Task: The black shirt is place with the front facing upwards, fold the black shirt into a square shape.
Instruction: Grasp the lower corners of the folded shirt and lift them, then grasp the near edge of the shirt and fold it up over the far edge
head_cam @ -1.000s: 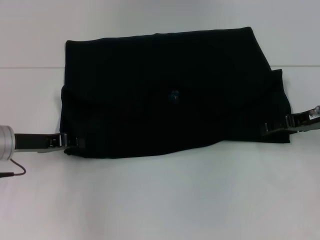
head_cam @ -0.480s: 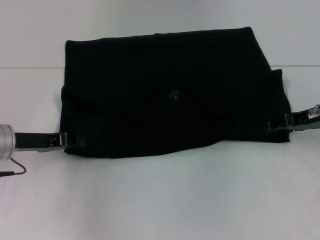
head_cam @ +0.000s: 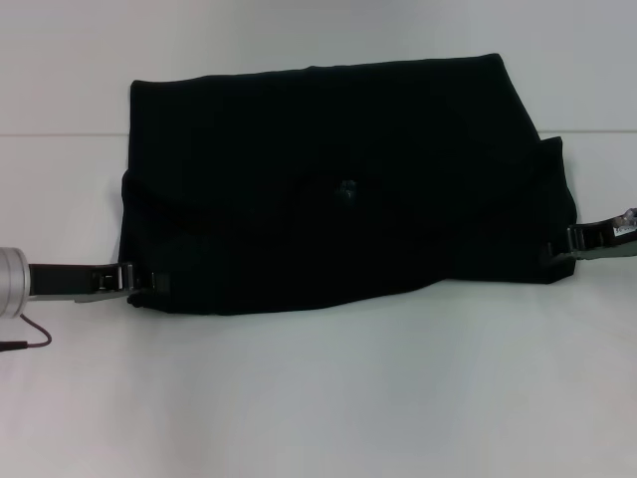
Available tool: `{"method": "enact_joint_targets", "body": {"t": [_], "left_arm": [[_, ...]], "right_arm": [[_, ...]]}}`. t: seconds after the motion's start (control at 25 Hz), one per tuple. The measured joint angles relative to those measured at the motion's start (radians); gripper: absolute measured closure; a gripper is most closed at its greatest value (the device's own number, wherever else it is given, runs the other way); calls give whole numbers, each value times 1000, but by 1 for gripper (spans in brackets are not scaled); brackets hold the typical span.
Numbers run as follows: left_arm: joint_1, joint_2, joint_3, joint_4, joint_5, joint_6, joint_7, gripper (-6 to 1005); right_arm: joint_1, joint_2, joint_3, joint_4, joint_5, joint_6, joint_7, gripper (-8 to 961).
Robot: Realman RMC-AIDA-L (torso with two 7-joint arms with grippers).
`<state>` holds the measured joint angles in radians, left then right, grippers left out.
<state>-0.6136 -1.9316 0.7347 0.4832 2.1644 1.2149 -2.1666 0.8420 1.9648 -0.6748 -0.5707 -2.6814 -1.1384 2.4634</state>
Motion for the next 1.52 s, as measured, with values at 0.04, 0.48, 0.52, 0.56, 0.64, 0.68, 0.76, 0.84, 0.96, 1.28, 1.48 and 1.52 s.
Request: {"method": "enact_joint_targets", "body": {"t": [0.04, 0.48, 0.52, 0.56, 0.64, 0.68, 0.76, 0.84, 0.96, 1.28, 1.48, 1.52], "left_arm": [[0, 0, 0, 0, 0, 0, 0, 970], [1, 9, -26, 0, 1, 30, 9, 970], [1, 11, -26, 0, 3, 36, 7, 970], [1, 16, -26, 0, 6, 53, 2, 970], [0, 28, -26, -2, 10, 104, -3, 970], [1, 33, -26, -4, 10, 129, -4, 970], [6, 49, -25, -6, 12, 194, -5, 970], [15, 62, -24, -4, 27, 280, -6, 970], [26, 68, -28, 7, 65, 382, -8, 970], [51, 66, -29, 16, 166, 658, 29, 969], [53, 69, -88, 29, 165, 673, 30, 969], [49, 71, -109, 31, 164, 669, 28, 969]], "right_arm": [[0, 0, 0, 0, 0, 0, 0, 604], [-7, -15, -2, -4, 0, -17, -10, 940], [-9, -19, -2, -6, 0, -28, -13, 941], [-11, -26, -1, -8, 0, -43, -19, 941], [-17, -44, 1, -13, 0, -92, -35, 941], [-22, -53, 1, -18, 0, -124, -45, 942], [-40, -73, 0, -41, -1, -205, -69, 942], [-63, -84, -3, -73, -6, -295, -96, 943], [-94, -96, -7, -111, -19, -424, -137, 943], [-147, -75, -23, -114, -108, -635, -301, 943], [-138, -64, 8, -102, -90, -611, -317, 942], [-134, -66, 24, -102, -75, -603, -315, 942]]}}
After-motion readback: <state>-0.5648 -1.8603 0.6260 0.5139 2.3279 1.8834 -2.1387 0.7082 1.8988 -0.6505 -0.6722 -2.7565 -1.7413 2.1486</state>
